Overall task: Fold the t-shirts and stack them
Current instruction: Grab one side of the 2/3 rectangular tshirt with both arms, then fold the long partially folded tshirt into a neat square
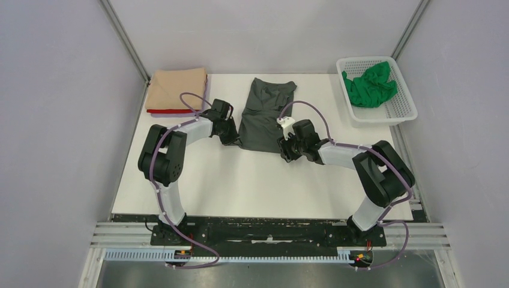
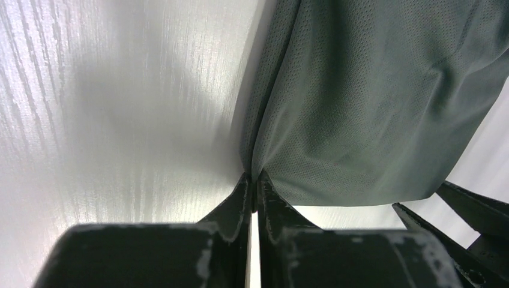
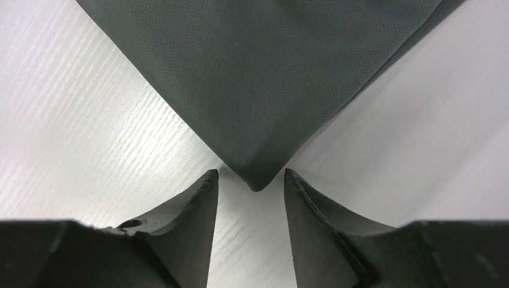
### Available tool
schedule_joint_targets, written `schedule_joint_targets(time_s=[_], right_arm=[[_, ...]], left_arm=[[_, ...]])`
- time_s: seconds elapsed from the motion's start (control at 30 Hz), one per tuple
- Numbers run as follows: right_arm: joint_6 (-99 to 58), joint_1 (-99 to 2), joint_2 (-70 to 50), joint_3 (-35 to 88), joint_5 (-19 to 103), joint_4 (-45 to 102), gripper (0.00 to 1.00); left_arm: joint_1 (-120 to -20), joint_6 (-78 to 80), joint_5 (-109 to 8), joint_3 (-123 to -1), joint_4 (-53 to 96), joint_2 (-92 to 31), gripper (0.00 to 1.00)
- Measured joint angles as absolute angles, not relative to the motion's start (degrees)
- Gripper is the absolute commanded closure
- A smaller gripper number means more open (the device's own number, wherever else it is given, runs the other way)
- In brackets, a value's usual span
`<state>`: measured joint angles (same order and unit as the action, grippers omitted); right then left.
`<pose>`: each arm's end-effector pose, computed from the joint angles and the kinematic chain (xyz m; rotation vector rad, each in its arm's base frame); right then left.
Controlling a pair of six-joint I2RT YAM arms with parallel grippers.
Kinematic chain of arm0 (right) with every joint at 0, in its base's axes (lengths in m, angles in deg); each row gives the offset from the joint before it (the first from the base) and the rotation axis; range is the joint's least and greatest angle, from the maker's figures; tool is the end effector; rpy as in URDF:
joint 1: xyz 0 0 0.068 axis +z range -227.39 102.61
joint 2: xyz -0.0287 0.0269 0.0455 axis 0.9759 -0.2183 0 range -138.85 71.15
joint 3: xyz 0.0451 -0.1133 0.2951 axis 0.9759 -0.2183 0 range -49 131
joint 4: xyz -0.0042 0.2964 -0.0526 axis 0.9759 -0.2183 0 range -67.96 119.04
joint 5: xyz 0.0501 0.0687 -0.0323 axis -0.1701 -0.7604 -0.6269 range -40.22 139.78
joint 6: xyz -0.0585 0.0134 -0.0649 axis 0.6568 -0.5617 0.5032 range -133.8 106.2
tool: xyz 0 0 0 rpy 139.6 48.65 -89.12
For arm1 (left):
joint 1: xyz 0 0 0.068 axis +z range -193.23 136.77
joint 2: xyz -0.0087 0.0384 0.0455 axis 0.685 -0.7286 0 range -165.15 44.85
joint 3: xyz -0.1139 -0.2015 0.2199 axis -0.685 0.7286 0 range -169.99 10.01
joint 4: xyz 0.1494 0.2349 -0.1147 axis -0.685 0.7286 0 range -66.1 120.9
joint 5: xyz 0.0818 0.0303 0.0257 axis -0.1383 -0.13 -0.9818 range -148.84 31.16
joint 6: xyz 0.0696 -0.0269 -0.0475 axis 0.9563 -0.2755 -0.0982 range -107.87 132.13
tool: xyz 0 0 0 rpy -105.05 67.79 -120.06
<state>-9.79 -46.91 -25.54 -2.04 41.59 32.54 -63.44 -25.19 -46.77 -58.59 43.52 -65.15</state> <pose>0.3327 0.2089 0.1335 -0.7779 2.2727 0.3882 0.4210 -0.1724 0.1297 -0.3331 2.7176 -0.5943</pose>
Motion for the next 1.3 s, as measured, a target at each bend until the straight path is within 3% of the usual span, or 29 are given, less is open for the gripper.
schedule_joint_targets(time_s=[0.33,0.63,0.93,1.07,1.3], right_arm=[[-10.93,-45.34,-26.96,-2.39,41.00,36.41,1.00],[-9.92,-45.30,-24.90,-5.36,36.59,38.62,1.00],[-7.52,-44.97,-9.67,-8.27,15.78,34.01,1.00],[-7.17,-44.95,-5.08,-8.23,10.47,32.74,1.00],[-9.95,-46.96,-3.16,-7.72,5.81,33.48,1.00]], left_arm=[[-63.64,-25.35,-46.94,-58.55,43.50,-64.99,0.98],[-64.01,-25.32,-48.56,-57.02,46.86,-61.80,0.98],[-64.01,-25.24,-50.53,-52.56,57.53,-41.74,0.98],[-64.01,-24.78,-51.36,-53.52,62.42,-35.05,0.98],[-64.10,-23.34,-52.32,-59.62,62.27,-33.67,0.98]])
